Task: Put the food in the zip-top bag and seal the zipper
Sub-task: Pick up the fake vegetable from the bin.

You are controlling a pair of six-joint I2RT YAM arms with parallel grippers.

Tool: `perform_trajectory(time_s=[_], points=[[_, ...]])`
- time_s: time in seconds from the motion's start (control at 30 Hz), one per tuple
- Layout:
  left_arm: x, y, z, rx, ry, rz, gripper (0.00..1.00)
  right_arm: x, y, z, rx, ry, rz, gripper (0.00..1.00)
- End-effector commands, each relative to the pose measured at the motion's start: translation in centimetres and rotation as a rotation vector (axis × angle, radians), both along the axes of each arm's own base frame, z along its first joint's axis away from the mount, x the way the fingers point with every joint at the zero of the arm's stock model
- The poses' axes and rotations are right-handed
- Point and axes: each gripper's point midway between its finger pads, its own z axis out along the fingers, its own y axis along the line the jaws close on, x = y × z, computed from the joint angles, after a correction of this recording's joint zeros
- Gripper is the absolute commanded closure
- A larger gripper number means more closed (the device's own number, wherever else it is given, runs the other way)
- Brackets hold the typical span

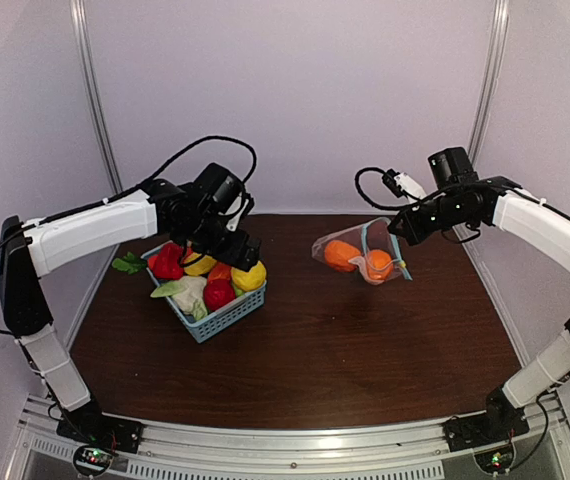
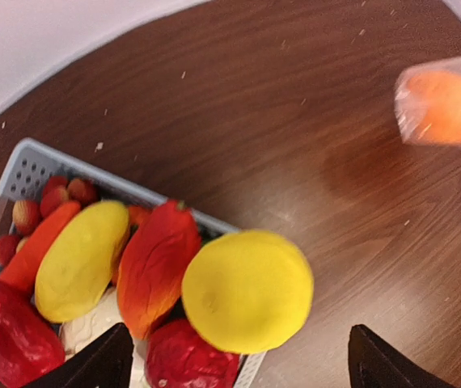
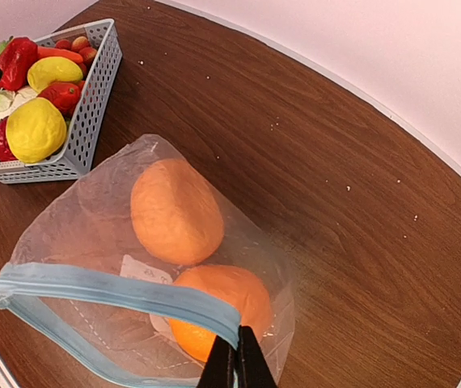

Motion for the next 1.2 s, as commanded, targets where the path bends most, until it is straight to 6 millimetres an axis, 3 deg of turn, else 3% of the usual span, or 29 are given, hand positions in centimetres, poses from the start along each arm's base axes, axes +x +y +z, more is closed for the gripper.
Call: perform_trajectory(time_s=[0.0,0.2,0.37,0.57,0.8,1.17], points=[[-1.7,3.4,-1.1,0.031,0.064,0.046,0.07,0.0,0.1,-0.5,-0.005,-0.001,0.010,1.00],[-2.6,4.9,-2.6,0.030,0.127,0.063,0.06,-0.2,0.2,-0.7,-0.001,0.005,0.016,1.00],[-2.3,6.4,-5.0,0.025,0.207,0.106,0.06,-0.3,0.2,-0.8,0.001,0.010,0.022,1.00],[-2.3,5.5,-6.8,-0.008,0.253,0.085,0.04,-0.5,0.1,-0.9,-0.002,0.010,0.021,1.00],[-2.6,5.9,-9.1,0.036,0.300,0.095,0.06,-0.7,0.0,-0.9,-0.004,0.007,0.023,1.00],[-2.7,6.6,-10.3,0.072,0.306,0.108,0.15,-0.7,0.1,-0.9,0.001,0.011,0.028,1.00]])
